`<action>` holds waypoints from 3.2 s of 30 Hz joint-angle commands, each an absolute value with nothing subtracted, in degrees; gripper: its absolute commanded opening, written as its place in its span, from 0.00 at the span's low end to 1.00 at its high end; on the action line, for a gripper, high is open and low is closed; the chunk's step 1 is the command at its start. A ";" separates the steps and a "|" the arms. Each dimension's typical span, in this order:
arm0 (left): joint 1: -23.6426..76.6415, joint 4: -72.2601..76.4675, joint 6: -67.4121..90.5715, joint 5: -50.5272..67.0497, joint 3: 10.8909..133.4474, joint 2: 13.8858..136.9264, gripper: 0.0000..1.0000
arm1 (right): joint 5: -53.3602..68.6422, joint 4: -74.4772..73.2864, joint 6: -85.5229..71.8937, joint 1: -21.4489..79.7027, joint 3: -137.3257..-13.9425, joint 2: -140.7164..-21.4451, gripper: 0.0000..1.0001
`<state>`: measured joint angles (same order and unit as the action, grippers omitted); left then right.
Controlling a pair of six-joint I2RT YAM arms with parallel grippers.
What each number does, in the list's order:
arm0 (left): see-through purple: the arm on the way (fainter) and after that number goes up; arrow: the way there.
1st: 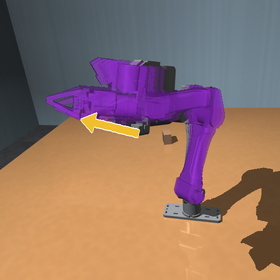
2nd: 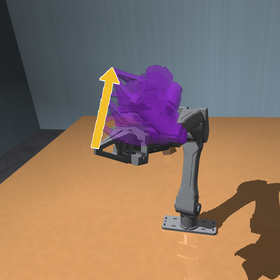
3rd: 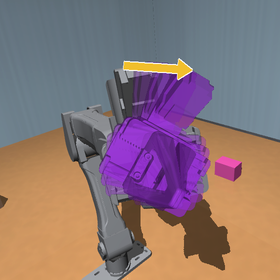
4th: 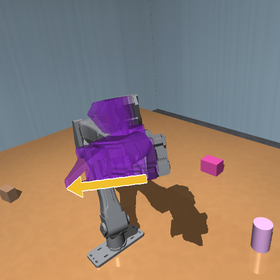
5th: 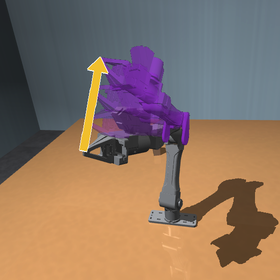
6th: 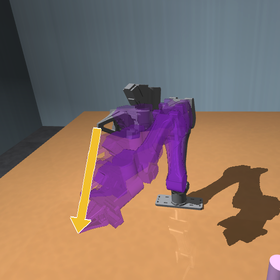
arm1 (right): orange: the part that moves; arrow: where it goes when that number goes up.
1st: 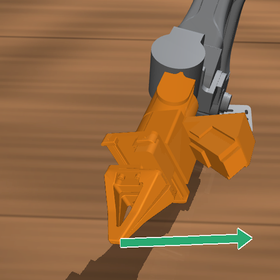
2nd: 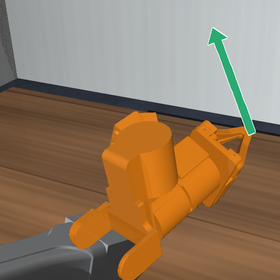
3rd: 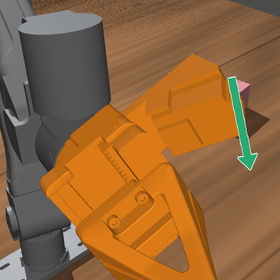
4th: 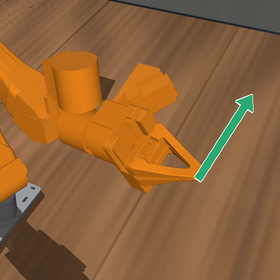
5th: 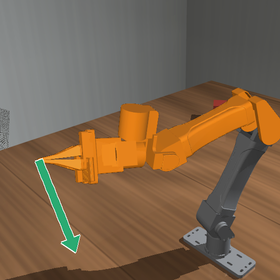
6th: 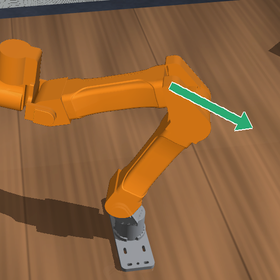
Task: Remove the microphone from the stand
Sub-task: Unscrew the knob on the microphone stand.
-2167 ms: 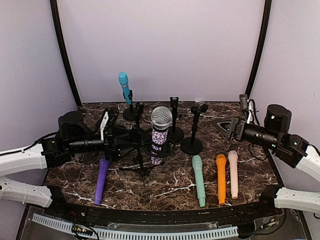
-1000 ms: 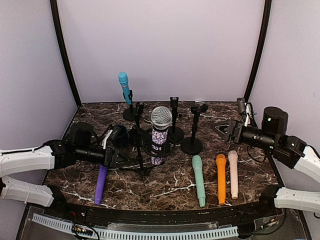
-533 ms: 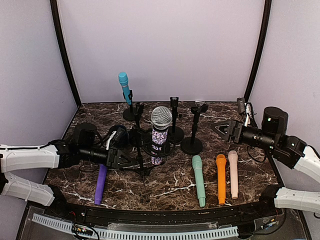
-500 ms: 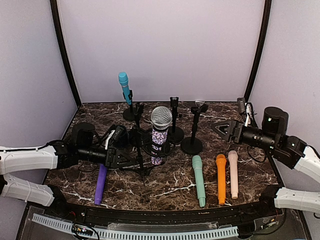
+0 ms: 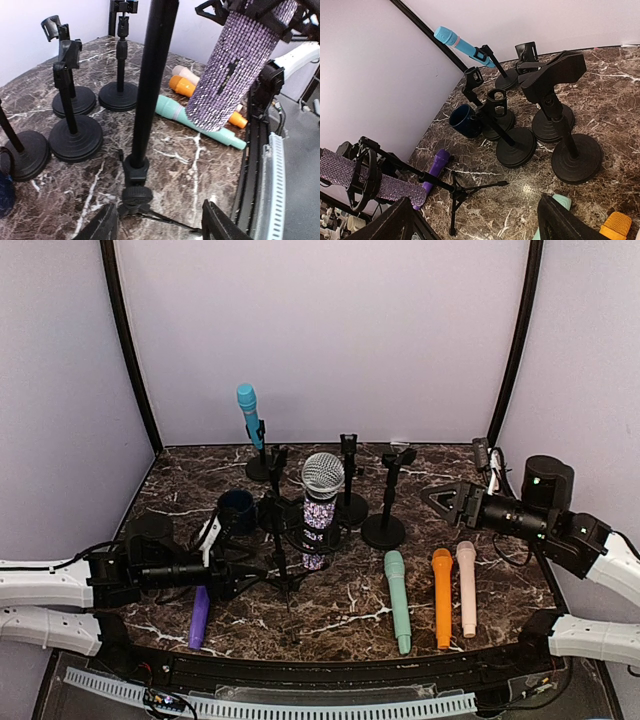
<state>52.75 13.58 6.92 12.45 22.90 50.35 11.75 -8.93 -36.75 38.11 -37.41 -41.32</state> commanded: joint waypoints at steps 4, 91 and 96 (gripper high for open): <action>54.36 23.81 -4.13 0.98 18.31 51.67 0.55 | 11.03 -7.64 -36.55 38.50 -37.75 -40.18 0.86; 47.33 32.07 39.68 27.61 14.61 65.59 0.07 | 9.81 -8.54 -38.59 38.54 -36.00 -39.11 0.86; 46.48 32.40 41.47 29.95 14.70 67.74 0.07 | 9.87 -8.53 -38.62 38.58 -35.99 -39.21 0.86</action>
<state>46.87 38.17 38.52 26.72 16.71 65.06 10.39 -10.48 -38.26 38.13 -36.71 -39.29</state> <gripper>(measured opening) 0.228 0.861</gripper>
